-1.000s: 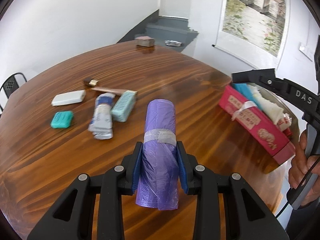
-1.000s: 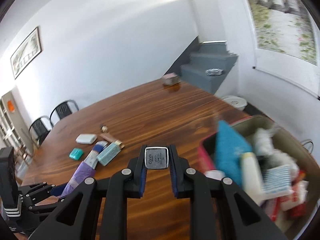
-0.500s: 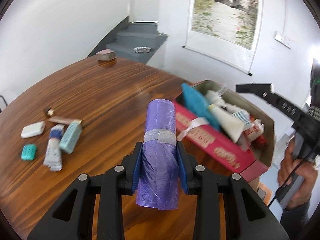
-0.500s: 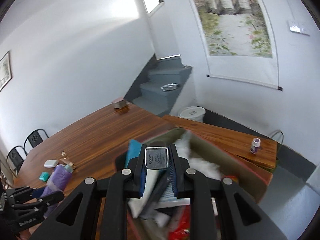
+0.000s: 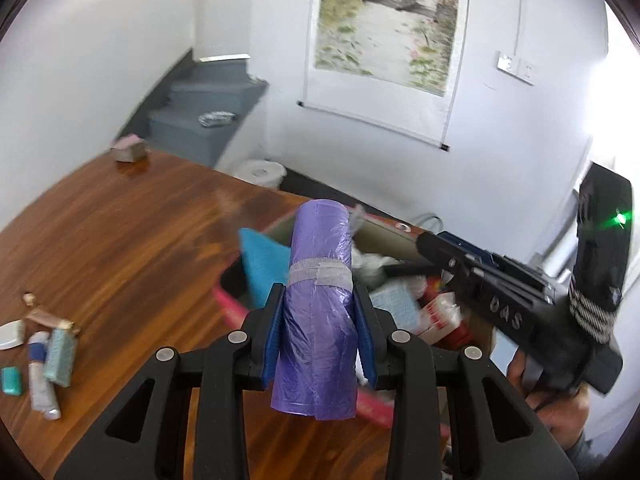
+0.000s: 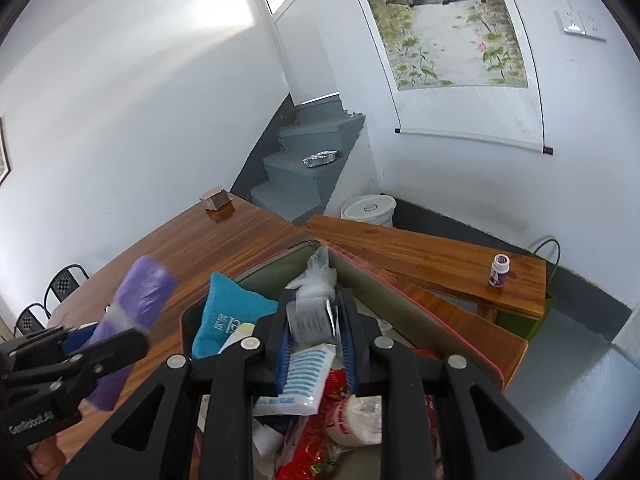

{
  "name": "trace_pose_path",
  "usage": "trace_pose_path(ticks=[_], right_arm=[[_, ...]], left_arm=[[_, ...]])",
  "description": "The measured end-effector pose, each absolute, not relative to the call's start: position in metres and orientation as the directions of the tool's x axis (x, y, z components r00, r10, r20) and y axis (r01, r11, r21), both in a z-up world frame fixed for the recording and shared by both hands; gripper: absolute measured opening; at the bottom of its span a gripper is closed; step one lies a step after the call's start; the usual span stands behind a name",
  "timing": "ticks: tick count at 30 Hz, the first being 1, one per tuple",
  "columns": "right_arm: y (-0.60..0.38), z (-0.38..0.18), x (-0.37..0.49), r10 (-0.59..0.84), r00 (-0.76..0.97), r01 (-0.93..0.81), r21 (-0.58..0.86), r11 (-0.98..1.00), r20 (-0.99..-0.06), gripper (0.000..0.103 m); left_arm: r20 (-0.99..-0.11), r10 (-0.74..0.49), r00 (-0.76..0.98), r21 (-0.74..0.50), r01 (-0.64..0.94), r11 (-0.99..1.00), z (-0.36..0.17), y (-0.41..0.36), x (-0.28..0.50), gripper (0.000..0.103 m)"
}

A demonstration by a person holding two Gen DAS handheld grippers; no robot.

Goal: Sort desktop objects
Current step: 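Carry the purple roll and black item over the red box and release both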

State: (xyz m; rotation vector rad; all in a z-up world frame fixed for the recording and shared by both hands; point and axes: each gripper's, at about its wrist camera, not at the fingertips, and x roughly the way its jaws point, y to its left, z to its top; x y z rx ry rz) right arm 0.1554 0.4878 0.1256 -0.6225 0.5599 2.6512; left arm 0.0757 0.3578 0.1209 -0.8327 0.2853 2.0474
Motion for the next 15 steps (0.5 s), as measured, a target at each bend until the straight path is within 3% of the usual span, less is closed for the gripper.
trace_pose_path(ticks=[4,12,15], right_arm=[[0.492,0.126,0.163,0.269,-0.84,-0.439,0.298,-0.848,-0.472,0.049],[0.493,0.127,0.166,0.269,-0.844,-0.442,0.318,-0.839,-0.465,0.053],[0.485,0.126,0.162,0.254,-0.846,-0.43,0.32,-0.844,-0.469,0.06]], left_arm=[[-0.667,0.659,-0.348,-0.142,-0.809,-0.571,0.116,0.371,0.069,0.053],[-0.669,0.635,-0.388,-0.14,-0.773,-0.619,0.113,0.356,0.062,0.053],[-0.67,0.621,-0.406,-0.142,-0.751,-0.645,0.112,0.344,0.057,0.053]])
